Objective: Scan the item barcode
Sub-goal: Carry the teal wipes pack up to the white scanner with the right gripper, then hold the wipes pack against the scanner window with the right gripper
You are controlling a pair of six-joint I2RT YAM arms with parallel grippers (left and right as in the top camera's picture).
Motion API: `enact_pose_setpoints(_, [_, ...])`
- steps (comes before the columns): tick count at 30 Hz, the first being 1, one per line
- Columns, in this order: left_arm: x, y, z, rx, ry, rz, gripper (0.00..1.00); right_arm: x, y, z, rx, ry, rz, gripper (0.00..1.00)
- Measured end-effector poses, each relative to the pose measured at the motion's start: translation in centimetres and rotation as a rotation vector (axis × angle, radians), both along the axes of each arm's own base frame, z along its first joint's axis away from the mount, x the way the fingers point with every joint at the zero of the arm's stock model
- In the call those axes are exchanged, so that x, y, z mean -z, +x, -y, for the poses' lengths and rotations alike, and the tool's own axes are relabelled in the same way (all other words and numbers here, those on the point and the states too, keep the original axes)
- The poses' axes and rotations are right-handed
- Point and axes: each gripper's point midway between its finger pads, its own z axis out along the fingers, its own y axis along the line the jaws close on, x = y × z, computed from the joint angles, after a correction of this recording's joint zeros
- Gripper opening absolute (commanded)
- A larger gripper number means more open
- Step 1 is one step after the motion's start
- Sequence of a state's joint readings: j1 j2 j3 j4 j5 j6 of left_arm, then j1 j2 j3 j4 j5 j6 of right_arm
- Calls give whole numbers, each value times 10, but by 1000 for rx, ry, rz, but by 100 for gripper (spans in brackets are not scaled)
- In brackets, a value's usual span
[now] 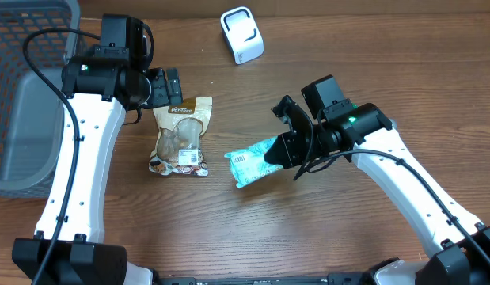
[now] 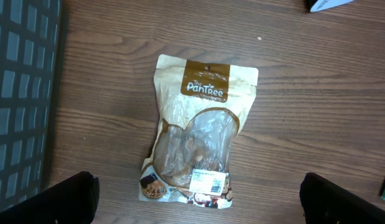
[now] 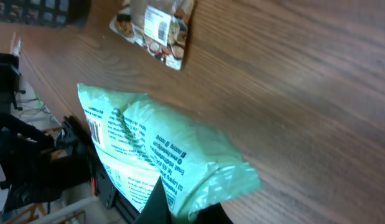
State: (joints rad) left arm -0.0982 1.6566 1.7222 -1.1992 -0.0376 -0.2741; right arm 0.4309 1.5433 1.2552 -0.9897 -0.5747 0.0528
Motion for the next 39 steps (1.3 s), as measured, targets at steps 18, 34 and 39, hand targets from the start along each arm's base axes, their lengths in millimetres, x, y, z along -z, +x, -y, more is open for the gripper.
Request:
enact_pose_setpoints(18, [0, 0, 0, 0, 0, 0, 99, -143, 151, 36, 437, -236, 782, 4])
enact_pose_setpoints(34, [0, 0, 0, 0, 0, 0, 99, -136, 227, -16, 343, -656, 1287, 4])
enact_pose_setpoints(39, [0, 0, 0, 0, 0, 0, 100, -101, 247, -23, 300, -755, 1307, 4])
